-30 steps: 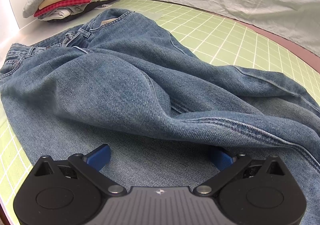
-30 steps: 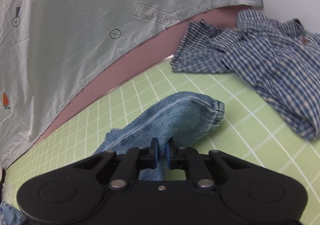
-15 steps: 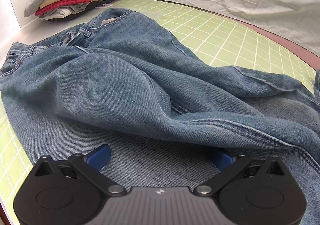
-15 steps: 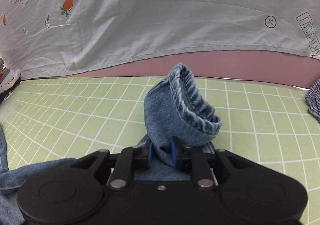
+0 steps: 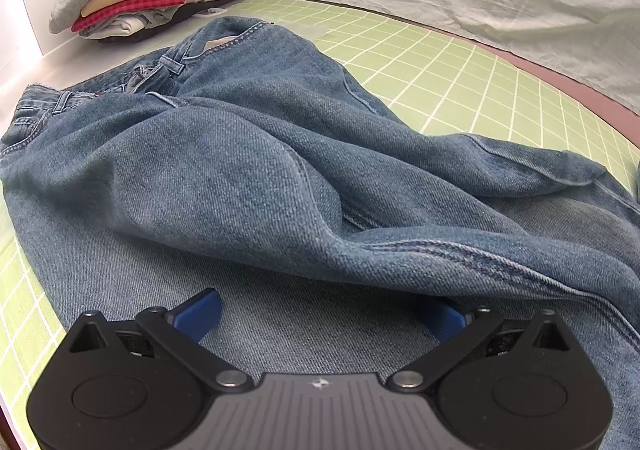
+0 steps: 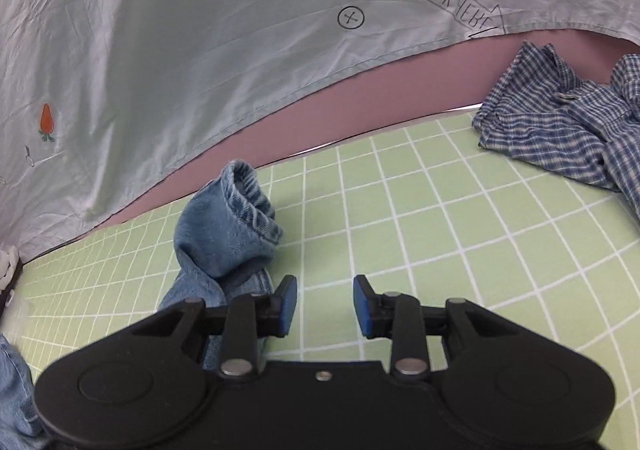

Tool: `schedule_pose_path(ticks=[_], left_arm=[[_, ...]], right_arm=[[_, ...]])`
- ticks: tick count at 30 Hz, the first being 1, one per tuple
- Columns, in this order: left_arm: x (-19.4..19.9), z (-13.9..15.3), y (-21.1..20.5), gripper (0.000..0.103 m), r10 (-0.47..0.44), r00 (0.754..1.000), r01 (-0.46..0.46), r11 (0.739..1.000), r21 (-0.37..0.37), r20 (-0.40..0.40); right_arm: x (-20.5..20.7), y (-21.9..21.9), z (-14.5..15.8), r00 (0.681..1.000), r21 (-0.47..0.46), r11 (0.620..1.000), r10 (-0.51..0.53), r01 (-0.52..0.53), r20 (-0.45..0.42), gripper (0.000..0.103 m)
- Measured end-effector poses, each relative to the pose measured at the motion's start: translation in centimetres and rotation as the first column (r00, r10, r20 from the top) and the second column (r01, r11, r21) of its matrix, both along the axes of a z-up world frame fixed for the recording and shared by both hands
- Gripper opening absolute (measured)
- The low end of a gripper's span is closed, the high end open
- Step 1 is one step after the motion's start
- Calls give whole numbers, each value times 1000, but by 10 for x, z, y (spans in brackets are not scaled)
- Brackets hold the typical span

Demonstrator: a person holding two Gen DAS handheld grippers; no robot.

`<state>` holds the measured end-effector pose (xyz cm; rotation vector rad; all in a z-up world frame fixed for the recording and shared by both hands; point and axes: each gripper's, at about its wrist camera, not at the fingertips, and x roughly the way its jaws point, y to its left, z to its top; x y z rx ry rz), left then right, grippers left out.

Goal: Fold clothes

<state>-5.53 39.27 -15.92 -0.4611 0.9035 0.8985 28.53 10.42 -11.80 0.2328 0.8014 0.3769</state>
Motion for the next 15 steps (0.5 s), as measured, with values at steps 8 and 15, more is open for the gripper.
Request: schedule_pose_path(ticks=[8, 15], left_arm=[[0, 0, 1, 103, 1, 1000, -1, 1000, -5, -3], [1, -1, 0, 103, 0, 1000, 0, 1000, -7, -5]], right_arm=[[18, 37, -8, 994, 44, 994, 97, -96, -40, 32], [-4, 27, 28, 995, -29, 999, 49, -46, 91, 11]])
